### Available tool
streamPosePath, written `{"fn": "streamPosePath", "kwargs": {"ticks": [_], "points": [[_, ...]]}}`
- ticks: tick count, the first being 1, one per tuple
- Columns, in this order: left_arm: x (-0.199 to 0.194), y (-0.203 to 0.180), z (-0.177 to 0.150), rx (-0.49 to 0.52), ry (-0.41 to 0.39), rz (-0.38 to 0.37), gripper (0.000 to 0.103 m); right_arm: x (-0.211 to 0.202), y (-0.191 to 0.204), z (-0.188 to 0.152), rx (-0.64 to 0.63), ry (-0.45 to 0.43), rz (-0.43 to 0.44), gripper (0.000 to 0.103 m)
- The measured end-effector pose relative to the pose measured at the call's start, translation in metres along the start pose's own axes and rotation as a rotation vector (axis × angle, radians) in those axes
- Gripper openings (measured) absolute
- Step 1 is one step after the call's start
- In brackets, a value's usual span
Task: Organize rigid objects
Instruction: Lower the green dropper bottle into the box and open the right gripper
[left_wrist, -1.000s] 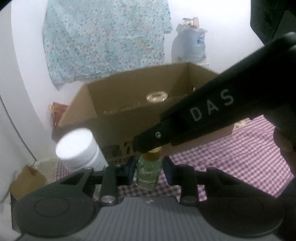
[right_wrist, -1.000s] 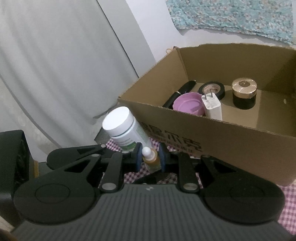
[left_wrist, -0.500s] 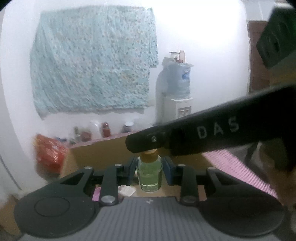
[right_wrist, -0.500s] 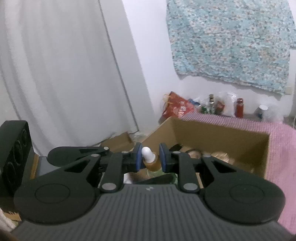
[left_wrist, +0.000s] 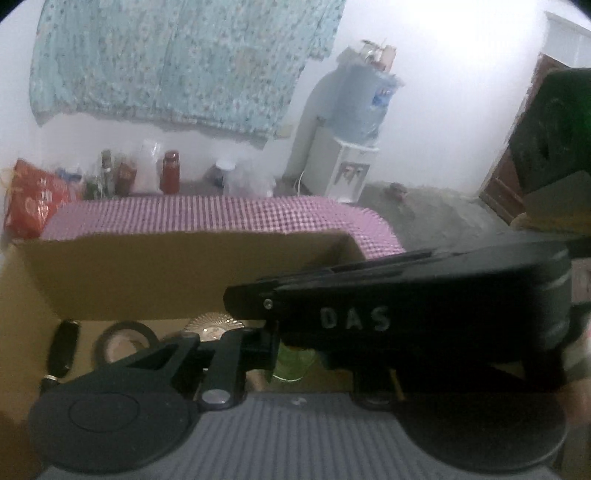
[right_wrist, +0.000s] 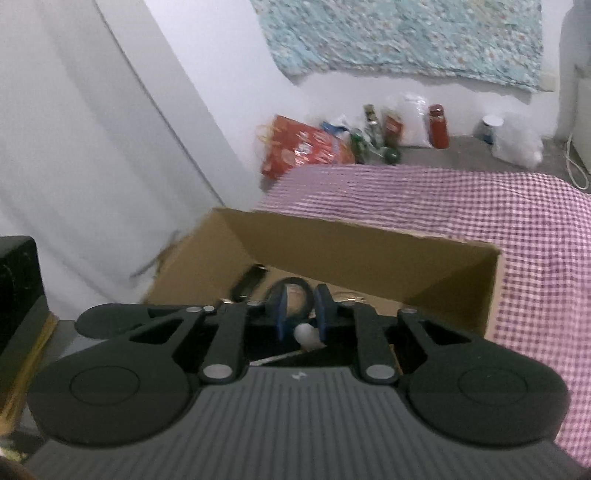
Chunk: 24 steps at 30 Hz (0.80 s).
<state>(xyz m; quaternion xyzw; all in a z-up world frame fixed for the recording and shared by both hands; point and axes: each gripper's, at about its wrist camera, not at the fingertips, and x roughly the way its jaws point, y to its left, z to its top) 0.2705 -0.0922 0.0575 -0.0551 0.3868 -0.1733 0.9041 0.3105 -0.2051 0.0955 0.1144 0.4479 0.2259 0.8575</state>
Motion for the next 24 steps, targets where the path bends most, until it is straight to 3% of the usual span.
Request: {"fn": "streamPosePath", "kwargs": {"ticks": [10, 13, 15, 18, 24], "points": [[0.037, 0.005, 0.006, -0.017, 0.083, -0.002, 0.023, 0.034, -0.02, -0.008, -0.016, 0.033, -0.051, 0.017], [0.028, 0.004, 0.004, -0.009, 0.064, -0.009, 0.033, 0.032, -0.021, -0.013, -0.01, 0.027, -0.05, 0.02], [0.023, 0.003, 0.003, -0.005, 0.043, 0.008, 0.038, 0.027, -0.02, -0.012, 0.006, 0.016, -0.053, 0.031], [0.007, 0.005, 0.001, -0.005, 0.006, 0.019, 0.042, 0.01, -0.02, -0.013, 0.035, -0.019, -0.034, 0.035], [-0.055, 0.004, -0.013, -0.014, -0.082, 0.018, 0.06, -0.053, 0.001, -0.027, 0.061, -0.132, 0.045, 0.057]]}}
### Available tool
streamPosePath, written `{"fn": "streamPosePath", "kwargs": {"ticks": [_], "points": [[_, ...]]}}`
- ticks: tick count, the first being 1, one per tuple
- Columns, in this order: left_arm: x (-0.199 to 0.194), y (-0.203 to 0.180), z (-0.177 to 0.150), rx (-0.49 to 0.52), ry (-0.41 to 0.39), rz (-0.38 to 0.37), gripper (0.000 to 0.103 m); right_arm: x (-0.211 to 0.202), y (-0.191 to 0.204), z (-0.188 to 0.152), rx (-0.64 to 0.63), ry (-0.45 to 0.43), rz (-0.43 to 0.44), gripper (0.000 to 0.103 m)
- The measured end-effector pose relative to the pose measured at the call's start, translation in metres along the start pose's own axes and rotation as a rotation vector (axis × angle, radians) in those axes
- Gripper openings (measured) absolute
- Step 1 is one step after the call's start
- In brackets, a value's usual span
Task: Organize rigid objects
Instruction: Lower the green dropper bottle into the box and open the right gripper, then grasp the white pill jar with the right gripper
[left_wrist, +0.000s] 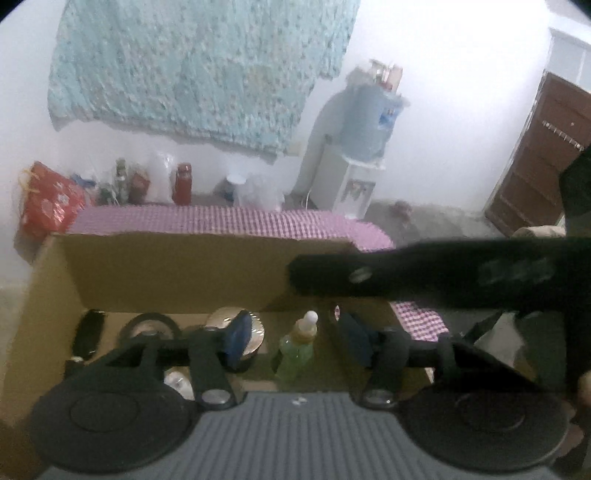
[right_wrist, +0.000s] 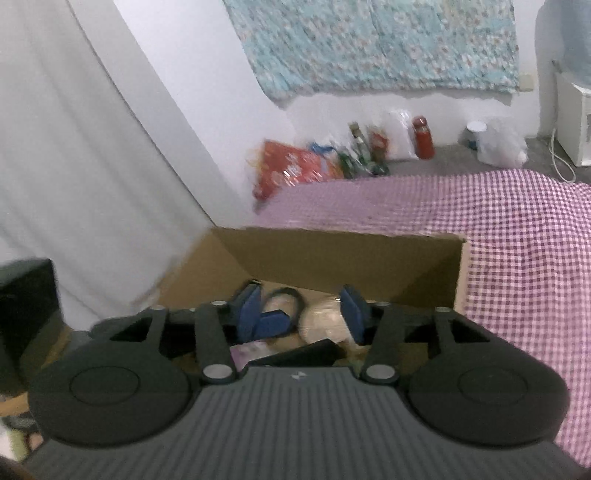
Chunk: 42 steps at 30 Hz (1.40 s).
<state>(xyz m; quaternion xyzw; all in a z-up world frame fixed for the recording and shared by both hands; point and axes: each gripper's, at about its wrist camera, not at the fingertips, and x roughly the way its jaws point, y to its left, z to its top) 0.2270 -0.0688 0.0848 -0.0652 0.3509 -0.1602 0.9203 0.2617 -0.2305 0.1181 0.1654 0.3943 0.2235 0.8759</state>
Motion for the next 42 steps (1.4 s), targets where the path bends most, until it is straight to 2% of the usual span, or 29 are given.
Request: {"fn": "streamPosePath", "kwargs": {"ticks": [1, 3, 5, 7, 8, 10, 12, 15, 17, 22, 29, 34, 39, 42], "points": [[-0.015, -0.002, -0.004, 0.008, -0.02, 0.0, 0.061, -0.015, 0.007, -0.004, -0.001, -0.026, 0.015, 0.061], [-0.04, -0.005, -0.011, 0.017, -0.048, 0.001, 0.066, -0.042, 0.02, -0.013, -0.016, -0.072, 0.037, 0.081], [-0.071, -0.009, -0.023, 0.035, -0.083, -0.021, 0.071, -0.07, 0.036, -0.024, -0.048, -0.115, 0.038, 0.09], [-0.1, -0.013, -0.037, 0.066, -0.107, -0.048, 0.08, -0.092, 0.054, -0.035, -0.088, -0.145, 0.02, 0.095], [-0.114, -0.014, -0.046, 0.084, -0.119, -0.061, 0.082, -0.101, 0.062, -0.039, -0.108, -0.156, 0.008, 0.102], [-0.141, -0.013, -0.063, 0.118, -0.154, -0.064, 0.088, -0.112, 0.079, -0.05, -0.145, -0.167, -0.036, 0.102], [-0.159, -0.011, -0.078, 0.146, -0.177, -0.031, 0.092, -0.116, 0.096, -0.063, -0.179, -0.161, -0.105, 0.102], [-0.173, -0.002, -0.098, 0.171, -0.185, 0.027, 0.092, -0.112, 0.115, -0.081, -0.204, -0.133, -0.199, 0.102], [-0.175, 0.005, -0.111, 0.186, -0.184, 0.071, 0.092, -0.105, 0.124, -0.091, -0.204, -0.124, -0.221, 0.102], [-0.163, 0.031, -0.132, 0.187, -0.152, 0.186, 0.092, -0.079, 0.134, -0.113, -0.192, -0.12, -0.144, 0.102], [-0.139, 0.062, -0.144, 0.139, -0.12, 0.234, 0.089, -0.015, 0.153, -0.134, -0.126, -0.038, -0.037, 0.102], [-0.123, 0.071, -0.147, 0.153, -0.099, 0.272, 0.075, 0.027, 0.164, -0.138, -0.066, 0.042, 0.056, 0.102], [-0.114, 0.078, -0.147, 0.128, -0.097, 0.258, 0.066, 0.055, 0.172, -0.137, -0.033, 0.084, 0.11, 0.102], [-0.116, 0.078, -0.149, 0.116, -0.103, 0.234, 0.055, 0.067, 0.176, -0.139, -0.023, 0.099, 0.115, 0.101]]}}
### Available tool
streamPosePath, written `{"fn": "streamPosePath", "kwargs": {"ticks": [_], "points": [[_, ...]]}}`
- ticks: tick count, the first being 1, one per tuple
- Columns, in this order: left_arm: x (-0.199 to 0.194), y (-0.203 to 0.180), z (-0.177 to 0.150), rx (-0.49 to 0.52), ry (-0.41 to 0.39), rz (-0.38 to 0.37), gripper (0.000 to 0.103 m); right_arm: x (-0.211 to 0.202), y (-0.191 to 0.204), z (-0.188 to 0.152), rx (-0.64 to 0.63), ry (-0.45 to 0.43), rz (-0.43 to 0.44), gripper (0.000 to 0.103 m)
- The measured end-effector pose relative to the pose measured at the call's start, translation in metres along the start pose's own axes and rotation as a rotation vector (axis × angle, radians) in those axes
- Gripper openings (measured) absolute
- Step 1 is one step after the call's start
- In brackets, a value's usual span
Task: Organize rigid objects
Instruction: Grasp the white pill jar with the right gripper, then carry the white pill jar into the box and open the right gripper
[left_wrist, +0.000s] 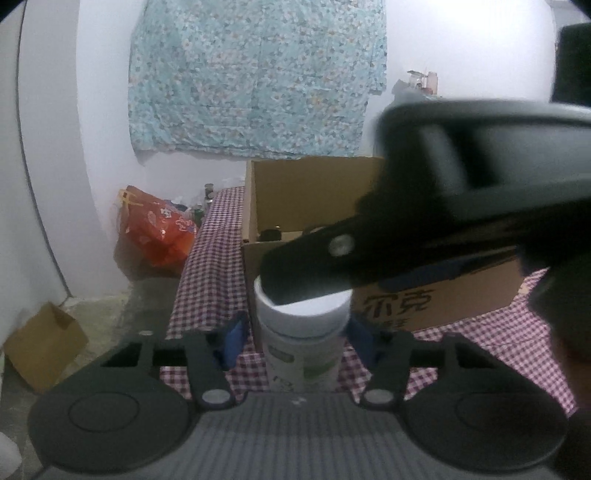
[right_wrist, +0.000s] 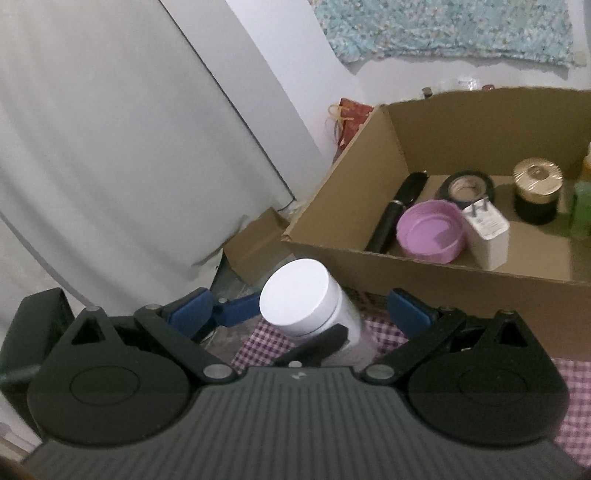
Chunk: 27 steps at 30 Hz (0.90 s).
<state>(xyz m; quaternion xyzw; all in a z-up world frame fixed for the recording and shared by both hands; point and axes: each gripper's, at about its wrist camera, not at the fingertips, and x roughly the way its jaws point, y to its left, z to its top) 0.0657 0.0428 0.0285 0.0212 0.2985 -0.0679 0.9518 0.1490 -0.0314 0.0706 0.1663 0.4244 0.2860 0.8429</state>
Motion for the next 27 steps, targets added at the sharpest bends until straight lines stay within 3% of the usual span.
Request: {"fn": "streamPosePath", "kwargs": {"ticks": [4, 8, 12, 20, 27], "points": [[-0.002, -0.005, 0.0, -0.004, 0.0, 0.003, 0.054, 0.013, 0.001, 0.0, 0.006, 0.011, 0.01, 0.095], [-0.003, -0.008, 0.0, -0.013, 0.0, 0.017, 0.054, 0.016, -0.001, -0.002, 0.016, 0.025, 0.023, 0.072], [-0.013, -0.013, 0.0, -0.012, -0.007, 0.021, 0.054, 0.01, 0.001, -0.006, 0.02, 0.016, 0.011, 0.063], [-0.049, -0.034, 0.023, 0.043, -0.092, 0.032, 0.054, -0.031, 0.018, -0.005, -0.018, -0.048, 0.029, 0.063], [-0.063, -0.06, 0.077, 0.112, -0.217, -0.002, 0.054, -0.088, 0.021, 0.027, -0.052, -0.188, 0.05, 0.064]]}}
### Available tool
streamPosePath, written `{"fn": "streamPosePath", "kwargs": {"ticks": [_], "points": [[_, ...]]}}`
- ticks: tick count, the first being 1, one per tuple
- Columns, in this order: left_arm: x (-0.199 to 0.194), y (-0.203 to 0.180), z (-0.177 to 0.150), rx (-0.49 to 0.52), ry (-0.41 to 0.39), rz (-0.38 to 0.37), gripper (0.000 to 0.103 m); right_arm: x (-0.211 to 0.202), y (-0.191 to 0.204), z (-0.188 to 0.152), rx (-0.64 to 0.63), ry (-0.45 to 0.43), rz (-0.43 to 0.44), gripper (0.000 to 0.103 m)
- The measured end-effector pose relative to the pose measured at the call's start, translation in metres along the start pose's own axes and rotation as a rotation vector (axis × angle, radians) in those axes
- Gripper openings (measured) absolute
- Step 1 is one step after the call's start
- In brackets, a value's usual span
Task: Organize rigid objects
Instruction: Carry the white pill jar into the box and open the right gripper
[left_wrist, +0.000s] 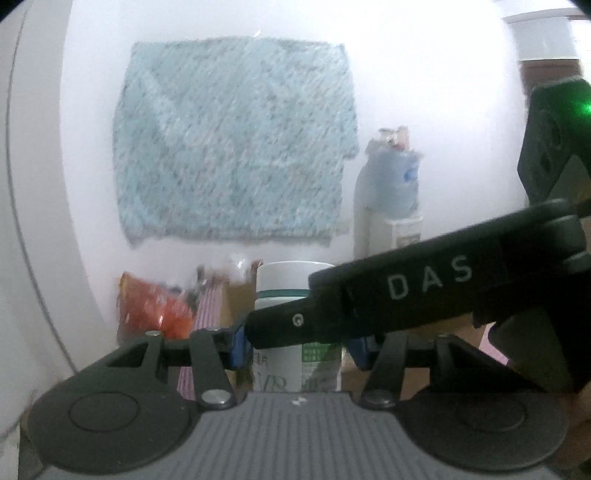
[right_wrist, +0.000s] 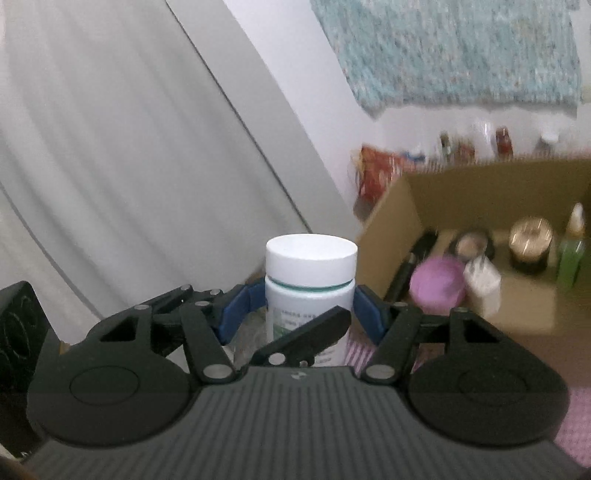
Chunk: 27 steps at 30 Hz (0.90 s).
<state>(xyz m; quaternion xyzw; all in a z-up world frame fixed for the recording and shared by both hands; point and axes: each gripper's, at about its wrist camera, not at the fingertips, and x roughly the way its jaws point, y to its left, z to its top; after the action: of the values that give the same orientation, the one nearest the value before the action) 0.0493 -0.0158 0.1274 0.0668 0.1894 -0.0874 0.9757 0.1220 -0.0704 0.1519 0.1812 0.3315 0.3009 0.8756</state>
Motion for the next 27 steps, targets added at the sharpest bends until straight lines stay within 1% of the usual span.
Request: {"fn": "streamPosePath", "kwargs": {"ticks": [3, 5, 8, 11, 15, 19, 24, 27], "points": [[0.015, -0.009, 0.018, -0.002, -0.035, -0.05, 0.054, -0.016, -0.008, 0.021, -0.011, -0.046, -0.029, 0.064], [0.03, -0.018, 0.029, 0.003, -0.045, -0.082, 0.054, -0.026, -0.018, 0.035, -0.031, -0.071, -0.066, 0.064], [0.057, -0.031, 0.04, 0.003, -0.043, -0.134, 0.054, -0.037, -0.039, 0.052, -0.029, -0.081, -0.113, 0.064], [0.088, -0.041, 0.041, -0.005, -0.023, -0.186, 0.054, -0.044, -0.068, 0.065, -0.014, -0.072, -0.152, 0.064], [0.129, -0.05, 0.039, -0.027, 0.039, -0.238, 0.054, -0.043, -0.108, 0.073, 0.002, -0.043, -0.198, 0.064], [0.163, -0.059, 0.023, -0.044, 0.111, -0.26, 0.054, -0.035, -0.142, 0.065, 0.021, -0.005, -0.228, 0.064], [0.187, -0.058, 0.003, -0.067, 0.222, -0.271, 0.054, -0.013, -0.17, 0.045, 0.04, 0.062, -0.253, 0.064], [0.195, -0.059, -0.006, -0.038, 0.281, -0.274, 0.054, 0.002, -0.177, 0.035, 0.042, 0.095, -0.263, 0.064]]}}
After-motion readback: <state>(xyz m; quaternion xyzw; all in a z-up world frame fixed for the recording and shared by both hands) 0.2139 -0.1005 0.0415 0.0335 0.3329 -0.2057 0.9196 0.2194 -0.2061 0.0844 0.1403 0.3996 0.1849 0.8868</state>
